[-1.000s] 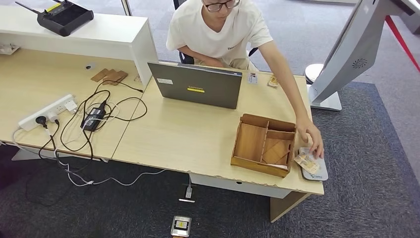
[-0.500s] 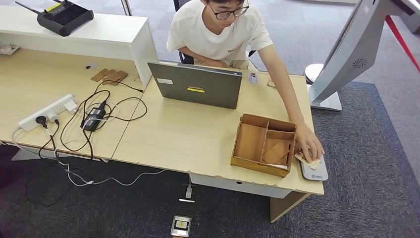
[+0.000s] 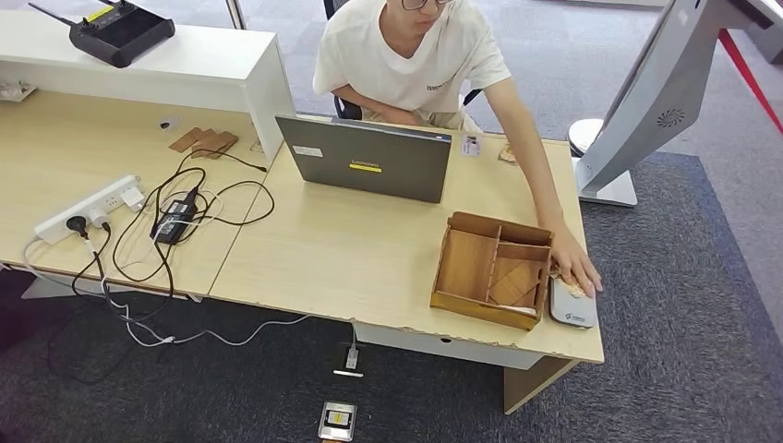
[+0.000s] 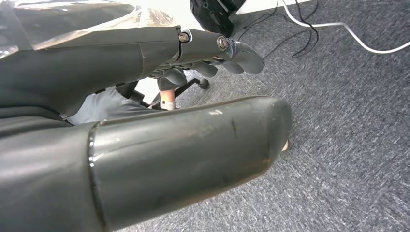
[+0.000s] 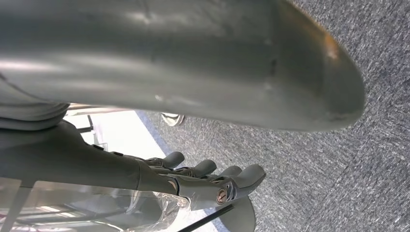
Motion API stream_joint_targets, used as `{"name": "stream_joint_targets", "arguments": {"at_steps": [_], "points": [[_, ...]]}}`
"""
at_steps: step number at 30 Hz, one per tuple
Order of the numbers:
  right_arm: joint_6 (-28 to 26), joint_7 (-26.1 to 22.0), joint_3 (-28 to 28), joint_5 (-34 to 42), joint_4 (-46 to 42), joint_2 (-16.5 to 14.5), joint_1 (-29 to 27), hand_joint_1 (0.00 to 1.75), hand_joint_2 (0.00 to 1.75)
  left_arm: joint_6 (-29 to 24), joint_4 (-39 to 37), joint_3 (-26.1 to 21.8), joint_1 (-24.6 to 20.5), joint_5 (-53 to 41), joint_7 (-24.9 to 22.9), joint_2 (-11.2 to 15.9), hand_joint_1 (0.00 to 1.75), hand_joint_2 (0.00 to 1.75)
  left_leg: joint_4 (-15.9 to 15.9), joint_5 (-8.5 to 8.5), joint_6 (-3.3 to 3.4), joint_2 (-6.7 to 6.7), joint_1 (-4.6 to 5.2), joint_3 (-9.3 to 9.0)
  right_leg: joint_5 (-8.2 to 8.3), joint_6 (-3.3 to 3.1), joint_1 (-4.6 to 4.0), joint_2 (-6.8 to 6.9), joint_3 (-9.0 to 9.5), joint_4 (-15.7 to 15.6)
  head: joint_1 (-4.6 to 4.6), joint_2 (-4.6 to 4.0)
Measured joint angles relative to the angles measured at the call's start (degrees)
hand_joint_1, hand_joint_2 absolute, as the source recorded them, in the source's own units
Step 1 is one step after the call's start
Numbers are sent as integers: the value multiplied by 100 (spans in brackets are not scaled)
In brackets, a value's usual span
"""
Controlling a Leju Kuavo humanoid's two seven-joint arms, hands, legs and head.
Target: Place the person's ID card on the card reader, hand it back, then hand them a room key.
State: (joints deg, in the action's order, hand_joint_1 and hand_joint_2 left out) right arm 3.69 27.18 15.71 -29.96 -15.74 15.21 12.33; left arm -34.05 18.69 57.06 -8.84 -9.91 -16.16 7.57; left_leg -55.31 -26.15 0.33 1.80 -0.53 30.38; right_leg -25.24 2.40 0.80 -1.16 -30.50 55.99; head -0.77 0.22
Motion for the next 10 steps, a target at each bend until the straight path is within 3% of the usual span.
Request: {"name": "stream_joint_targets", "arguments": {"at_steps": [10], "points": [[14, -44, 205, 89, -32, -11, -29, 0, 0, 0, 11, 71, -17, -69, -28, 5, 0, 0, 0, 0, 0, -1, 0, 0, 0, 0, 0, 0, 0, 0, 1, 0]]}}
